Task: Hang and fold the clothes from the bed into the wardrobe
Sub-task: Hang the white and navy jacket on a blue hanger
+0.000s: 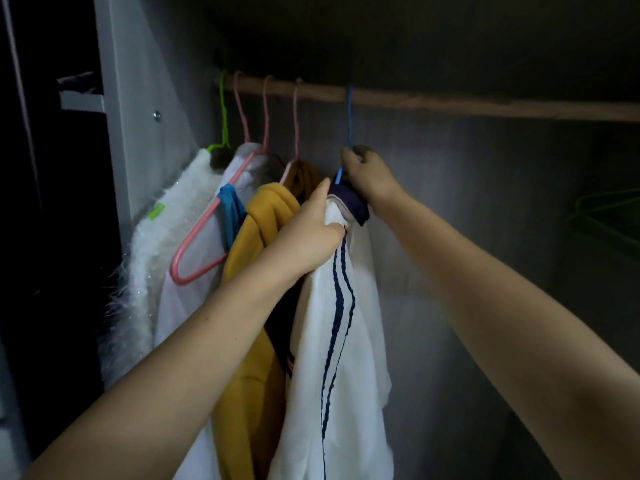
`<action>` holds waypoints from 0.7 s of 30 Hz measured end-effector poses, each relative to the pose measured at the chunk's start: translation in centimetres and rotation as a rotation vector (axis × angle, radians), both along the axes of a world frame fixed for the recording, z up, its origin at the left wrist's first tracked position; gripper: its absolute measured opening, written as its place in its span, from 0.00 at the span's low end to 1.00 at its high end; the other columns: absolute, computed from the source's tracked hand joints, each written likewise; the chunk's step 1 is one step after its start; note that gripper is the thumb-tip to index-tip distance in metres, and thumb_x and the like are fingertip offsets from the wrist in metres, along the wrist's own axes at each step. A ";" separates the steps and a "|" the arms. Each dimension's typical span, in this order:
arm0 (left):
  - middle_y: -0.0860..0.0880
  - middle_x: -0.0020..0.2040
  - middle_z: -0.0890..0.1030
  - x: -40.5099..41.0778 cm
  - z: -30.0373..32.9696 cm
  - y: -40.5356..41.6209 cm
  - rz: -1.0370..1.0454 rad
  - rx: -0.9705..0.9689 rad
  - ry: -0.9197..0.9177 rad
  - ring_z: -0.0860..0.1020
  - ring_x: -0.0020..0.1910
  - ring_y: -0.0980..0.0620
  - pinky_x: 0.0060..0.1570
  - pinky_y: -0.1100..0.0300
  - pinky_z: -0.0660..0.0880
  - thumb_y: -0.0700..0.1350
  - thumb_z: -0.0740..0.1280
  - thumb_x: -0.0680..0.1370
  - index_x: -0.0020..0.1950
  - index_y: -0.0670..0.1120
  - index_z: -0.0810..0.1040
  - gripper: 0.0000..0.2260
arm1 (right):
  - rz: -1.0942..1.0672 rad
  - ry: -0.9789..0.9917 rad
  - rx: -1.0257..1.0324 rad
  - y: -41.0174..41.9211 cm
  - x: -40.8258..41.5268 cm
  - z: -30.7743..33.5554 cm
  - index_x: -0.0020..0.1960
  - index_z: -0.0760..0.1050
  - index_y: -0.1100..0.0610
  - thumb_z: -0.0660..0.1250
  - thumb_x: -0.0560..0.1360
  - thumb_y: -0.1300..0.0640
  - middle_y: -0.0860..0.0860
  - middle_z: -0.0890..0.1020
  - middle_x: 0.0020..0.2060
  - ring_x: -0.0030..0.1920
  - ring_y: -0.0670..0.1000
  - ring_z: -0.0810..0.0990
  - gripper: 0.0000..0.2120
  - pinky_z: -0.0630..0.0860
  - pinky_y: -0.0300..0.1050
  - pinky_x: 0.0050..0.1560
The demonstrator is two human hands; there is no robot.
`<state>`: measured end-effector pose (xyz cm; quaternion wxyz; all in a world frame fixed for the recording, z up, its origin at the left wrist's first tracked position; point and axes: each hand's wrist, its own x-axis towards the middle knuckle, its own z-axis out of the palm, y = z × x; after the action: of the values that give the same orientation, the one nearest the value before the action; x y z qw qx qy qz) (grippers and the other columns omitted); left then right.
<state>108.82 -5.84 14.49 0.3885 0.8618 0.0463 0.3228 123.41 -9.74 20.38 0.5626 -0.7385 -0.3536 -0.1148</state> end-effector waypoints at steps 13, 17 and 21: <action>0.47 0.57 0.75 2.5 -7.8 -12.9 -0.055 0.714 -0.149 0.73 0.59 0.46 0.54 0.52 0.68 0.47 0.60 0.79 0.66 0.50 0.72 0.15 | -0.445 -0.130 -0.345 -21.5 -4.2 -16.0 0.67 0.70 0.62 0.59 0.79 0.63 0.59 0.75 0.61 0.61 0.56 0.73 0.17 0.68 0.45 0.62; 0.46 0.56 0.76 4.8 -13.6 -19.6 -0.327 0.604 -0.060 0.73 0.58 0.44 0.56 0.48 0.71 0.45 0.61 0.78 0.64 0.47 0.74 0.14 | -0.695 0.019 -0.506 -32.0 -8.0 -22.6 0.71 0.65 0.56 0.59 0.79 0.58 0.56 0.72 0.63 0.63 0.57 0.72 0.21 0.69 0.53 0.64; 0.48 0.55 0.76 3.7 -20.1 -28.9 -0.606 0.599 0.007 0.74 0.56 0.47 0.50 0.52 0.73 0.45 0.61 0.78 0.63 0.49 0.75 0.13 | -0.898 0.166 -0.689 -42.2 -14.1 -28.7 0.72 0.63 0.55 0.61 0.78 0.57 0.57 0.70 0.64 0.64 0.60 0.70 0.23 0.70 0.56 0.61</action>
<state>112.52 -34.74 -5.60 0.1983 0.9124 -0.3034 0.1904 109.27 -51.92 -8.32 0.2115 -0.9636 0.0232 -0.1622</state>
